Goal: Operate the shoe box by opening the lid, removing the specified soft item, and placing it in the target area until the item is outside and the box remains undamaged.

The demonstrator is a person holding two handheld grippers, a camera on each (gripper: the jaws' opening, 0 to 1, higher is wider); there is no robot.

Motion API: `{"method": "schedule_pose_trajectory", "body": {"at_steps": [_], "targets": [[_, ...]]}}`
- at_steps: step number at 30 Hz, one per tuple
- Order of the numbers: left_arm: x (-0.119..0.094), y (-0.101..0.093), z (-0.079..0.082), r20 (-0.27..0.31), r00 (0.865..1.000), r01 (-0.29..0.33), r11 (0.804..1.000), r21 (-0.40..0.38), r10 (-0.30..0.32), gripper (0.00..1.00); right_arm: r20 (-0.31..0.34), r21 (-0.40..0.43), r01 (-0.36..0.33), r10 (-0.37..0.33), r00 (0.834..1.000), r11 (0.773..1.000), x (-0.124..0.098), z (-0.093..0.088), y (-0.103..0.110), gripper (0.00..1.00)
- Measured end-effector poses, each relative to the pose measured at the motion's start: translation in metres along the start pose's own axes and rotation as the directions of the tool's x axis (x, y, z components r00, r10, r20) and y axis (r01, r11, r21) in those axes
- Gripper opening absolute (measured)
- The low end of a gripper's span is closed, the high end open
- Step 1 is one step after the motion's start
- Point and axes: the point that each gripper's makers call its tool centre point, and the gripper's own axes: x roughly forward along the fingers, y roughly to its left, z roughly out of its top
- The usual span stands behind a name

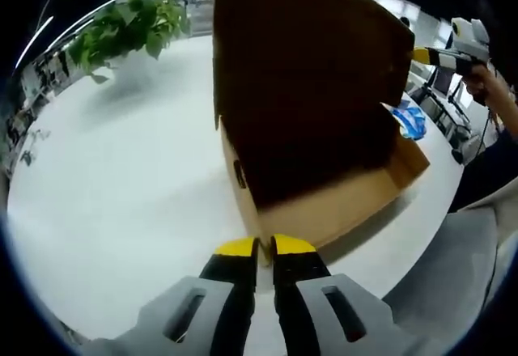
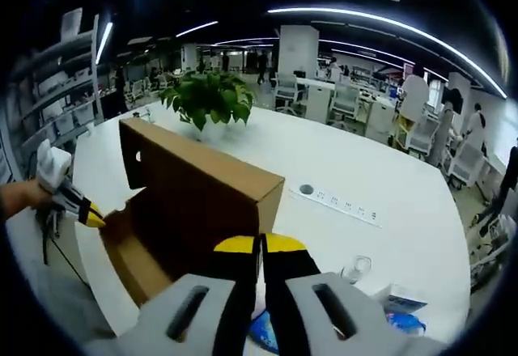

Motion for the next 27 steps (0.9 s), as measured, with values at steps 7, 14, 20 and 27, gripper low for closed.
{"method": "schedule_pose_trajectory", "body": {"at_steps": [7, 14, 20, 27], "targets": [[-0.001, 0.0, 0.0, 0.004, 1.0, -0.002, 1.0, 0.005, 0.002, 0.04, 0.018, 0.006, 0.006, -0.006, 1.0, 1.0, -0.009, -0.007, 0.007, 0.0], [-0.002, 0.0, 0.001, 0.027, 1.0, 0.001, 1.0, -0.008, 0.0, 0.04, 0.038, 0.011, 0.016, -0.016, 0.999, 1.0, -0.016, -0.014, 0.013, 0.01], [-0.004, -0.001, 0.002, 0.036, 0.999, 0.0, 1.0, -0.003, 0.0, 0.05, 0.05, 0.022, 0.016, -0.017, 0.999, 1.0, -0.021, -0.019, 0.017, 0.02], [-0.009, 0.0, 0.006, 0.053, 0.999, -0.004, 1.0, 0.002, 0.004, 0.08, 0.063, 0.003, 0.019, -0.019, 0.998, 1.0, -0.026, -0.028, 0.024, 0.02]]}}
